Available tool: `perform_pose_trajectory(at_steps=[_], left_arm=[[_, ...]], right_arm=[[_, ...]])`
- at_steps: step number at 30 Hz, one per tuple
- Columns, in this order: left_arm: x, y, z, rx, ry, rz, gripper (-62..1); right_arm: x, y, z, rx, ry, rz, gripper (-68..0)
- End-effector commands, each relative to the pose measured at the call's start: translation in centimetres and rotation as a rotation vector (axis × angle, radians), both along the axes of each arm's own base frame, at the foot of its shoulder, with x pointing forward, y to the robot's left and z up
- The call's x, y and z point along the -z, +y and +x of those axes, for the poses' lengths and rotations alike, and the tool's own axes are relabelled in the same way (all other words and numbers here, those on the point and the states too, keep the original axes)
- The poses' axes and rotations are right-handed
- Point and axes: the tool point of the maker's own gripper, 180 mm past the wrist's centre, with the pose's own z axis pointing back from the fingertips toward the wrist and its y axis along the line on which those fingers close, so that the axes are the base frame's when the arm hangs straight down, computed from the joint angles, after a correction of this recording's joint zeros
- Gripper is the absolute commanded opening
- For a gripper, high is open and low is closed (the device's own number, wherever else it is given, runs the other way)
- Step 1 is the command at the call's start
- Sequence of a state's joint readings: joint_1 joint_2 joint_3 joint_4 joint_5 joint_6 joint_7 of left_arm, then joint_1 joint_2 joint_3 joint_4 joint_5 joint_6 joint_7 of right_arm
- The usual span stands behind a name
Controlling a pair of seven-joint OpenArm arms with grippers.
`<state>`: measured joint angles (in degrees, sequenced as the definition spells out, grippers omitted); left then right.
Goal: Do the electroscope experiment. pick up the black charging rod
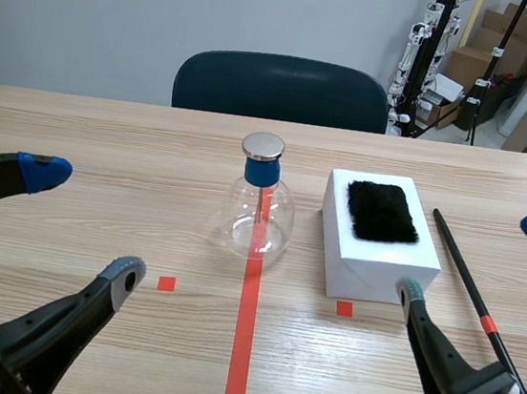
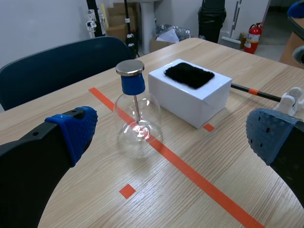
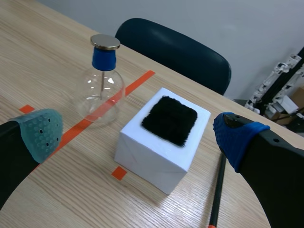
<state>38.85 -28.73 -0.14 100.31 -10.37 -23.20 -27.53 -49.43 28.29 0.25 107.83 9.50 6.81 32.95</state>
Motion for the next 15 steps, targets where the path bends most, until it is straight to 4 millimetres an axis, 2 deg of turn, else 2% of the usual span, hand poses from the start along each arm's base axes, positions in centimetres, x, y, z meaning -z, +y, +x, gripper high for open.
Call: perform_pose_trajectory(at_steps=[1, 15], left_arm=[[-0.62, -0.12, 0.01, -0.002, -0.015, -0.029, 1.4], [-0.66, -0.12, 0.01, -0.002, -0.016, -0.031, 1.4]], right_arm=[[-0.54, 0.05, 0.11, -0.009, -0.018, 0.005, 0.4], [-0.53, 0.12, 0.07, -0.015, -0.021, -0.002, 0.4]])
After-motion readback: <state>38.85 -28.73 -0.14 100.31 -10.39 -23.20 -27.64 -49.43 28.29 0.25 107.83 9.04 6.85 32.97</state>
